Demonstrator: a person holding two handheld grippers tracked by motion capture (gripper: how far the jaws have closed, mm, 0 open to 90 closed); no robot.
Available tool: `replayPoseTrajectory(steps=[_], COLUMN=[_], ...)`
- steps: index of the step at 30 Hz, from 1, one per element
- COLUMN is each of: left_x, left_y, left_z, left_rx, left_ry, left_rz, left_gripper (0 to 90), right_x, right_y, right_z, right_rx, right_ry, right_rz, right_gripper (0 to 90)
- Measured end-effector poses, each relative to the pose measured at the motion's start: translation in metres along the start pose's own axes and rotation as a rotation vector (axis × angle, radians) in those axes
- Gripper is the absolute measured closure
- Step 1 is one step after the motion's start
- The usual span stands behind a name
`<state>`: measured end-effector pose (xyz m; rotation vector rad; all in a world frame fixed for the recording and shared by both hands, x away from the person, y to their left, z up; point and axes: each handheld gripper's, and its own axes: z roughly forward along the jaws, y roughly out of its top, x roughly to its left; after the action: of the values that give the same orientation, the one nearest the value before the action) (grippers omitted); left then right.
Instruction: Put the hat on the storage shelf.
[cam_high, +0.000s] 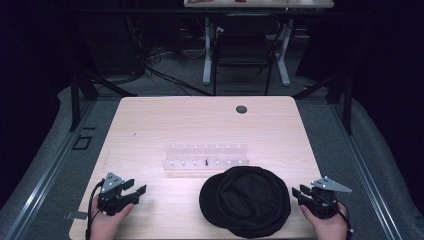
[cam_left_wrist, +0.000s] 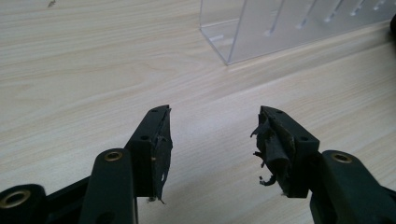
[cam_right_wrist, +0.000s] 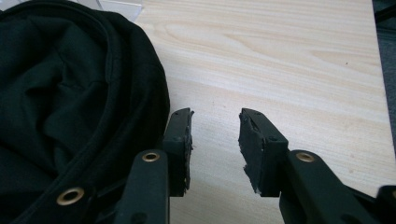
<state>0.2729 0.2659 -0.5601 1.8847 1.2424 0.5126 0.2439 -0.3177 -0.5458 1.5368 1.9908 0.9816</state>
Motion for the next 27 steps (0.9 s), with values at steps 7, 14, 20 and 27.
replayPoseTrajectory(steps=[7,14,20,27], left_x=[0.0,0.0,0.0,-0.002], left_y=[0.001,0.0,0.0,0.001], left_z=[-0.002,-0.003,-0.004,-0.003], left_rx=[0.001,0.013,0.007,0.002], left_ry=[-0.011,-0.014,-0.03,-0.033], left_rz=[-0.002,0.006,0.0,0.016], left_gripper=[46.3,46.8,49.1,48.6], right_x=[0.004,0.008,0.007,0.008], right_y=[0.004,0.02,0.025,0.032], right_z=[-0.005,-0.015,-0.016,-0.019], right_rx=[-0.003,0.003,0.02,0.022], right_ry=[-0.009,0.018,0.007,0.009], right_rz=[-0.008,0.019,0.006,-0.026], right_gripper=[63.9,65.9,61.8,64.1])
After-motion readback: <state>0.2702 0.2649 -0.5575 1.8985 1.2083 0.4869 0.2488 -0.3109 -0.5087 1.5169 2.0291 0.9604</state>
